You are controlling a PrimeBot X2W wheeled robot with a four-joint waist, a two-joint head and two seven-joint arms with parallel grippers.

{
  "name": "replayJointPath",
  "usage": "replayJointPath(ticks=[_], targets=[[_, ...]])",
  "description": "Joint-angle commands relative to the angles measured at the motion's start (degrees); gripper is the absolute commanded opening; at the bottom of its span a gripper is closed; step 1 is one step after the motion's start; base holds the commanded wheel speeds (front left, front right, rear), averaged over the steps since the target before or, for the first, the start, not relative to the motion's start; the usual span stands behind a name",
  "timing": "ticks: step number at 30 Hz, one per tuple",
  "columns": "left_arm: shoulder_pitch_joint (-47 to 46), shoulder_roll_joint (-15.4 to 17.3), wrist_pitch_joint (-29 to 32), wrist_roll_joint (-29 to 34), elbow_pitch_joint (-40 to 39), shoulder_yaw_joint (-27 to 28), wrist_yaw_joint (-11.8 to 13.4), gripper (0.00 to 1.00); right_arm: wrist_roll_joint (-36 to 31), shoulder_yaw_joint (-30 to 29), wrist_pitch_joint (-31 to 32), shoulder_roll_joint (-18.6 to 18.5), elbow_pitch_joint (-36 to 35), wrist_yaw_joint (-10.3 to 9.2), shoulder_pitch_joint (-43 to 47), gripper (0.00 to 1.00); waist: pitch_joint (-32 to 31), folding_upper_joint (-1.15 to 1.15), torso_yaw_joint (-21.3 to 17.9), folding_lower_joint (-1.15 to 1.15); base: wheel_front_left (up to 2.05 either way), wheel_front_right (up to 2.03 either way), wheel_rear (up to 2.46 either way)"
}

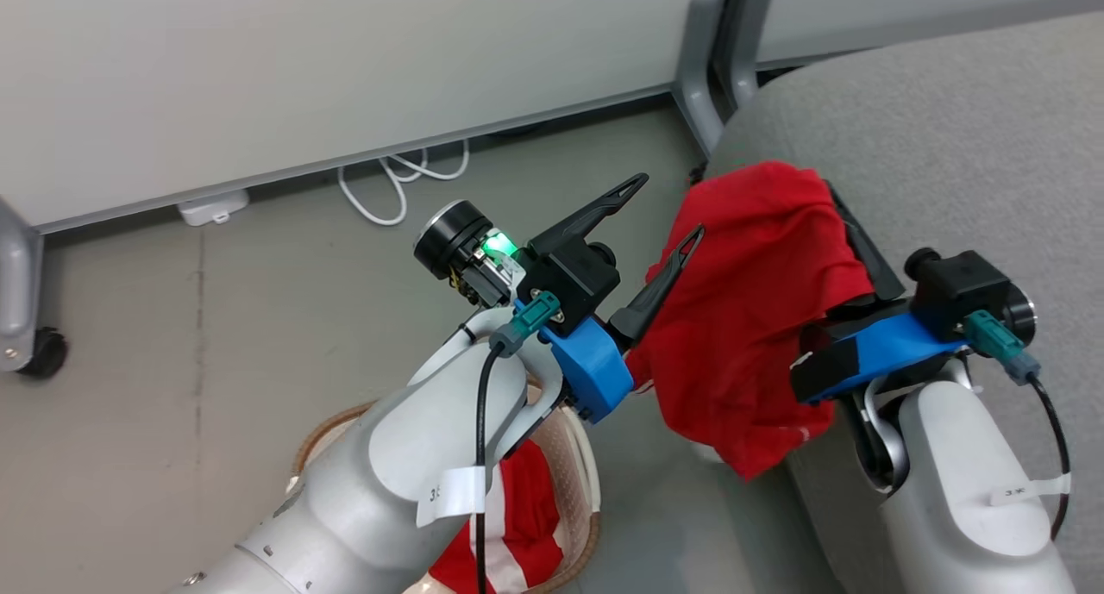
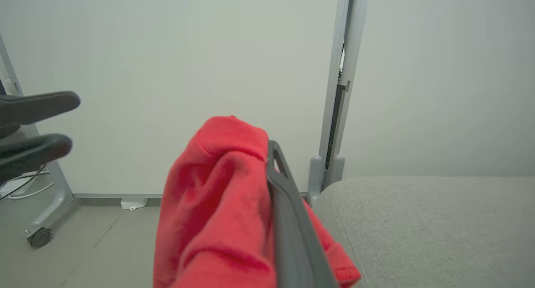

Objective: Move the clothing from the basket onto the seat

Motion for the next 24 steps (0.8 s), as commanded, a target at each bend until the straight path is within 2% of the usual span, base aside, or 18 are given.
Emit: replayJointPath(ticks=[1, 14, 24], targets=[[0.3, 0.4, -0.3, 0.0, -0.1, -0.3, 0.0, 1.0, -0.3, -1.0, 0.0, -0.4, -0.9, 0.02, 0.7, 0.0, 1.5, 0.0, -2.1, 0.0, 0.0, 0.0, 0.0], [-0.9, 0.5, -0.2, 0.2, 0.4, -2.2, -0.4, 1.0, 0.1, -9.8, 0.0, -0.2, -4.4, 0.02, 2.3, 0.0, 5.4, 0.0, -8.4, 0.0, 0.0, 0.0, 0.0], [-0.8, 0.1, -0.1, 0.0, 0.8, -4.3, -0.8, 1.0, 0.3, -14.2, 0.0, 0.1, -5.5, 0.02, 3.8, 0.0, 6.8, 0.0, -10.7, 0.0, 0.0, 0.0, 0.0]])
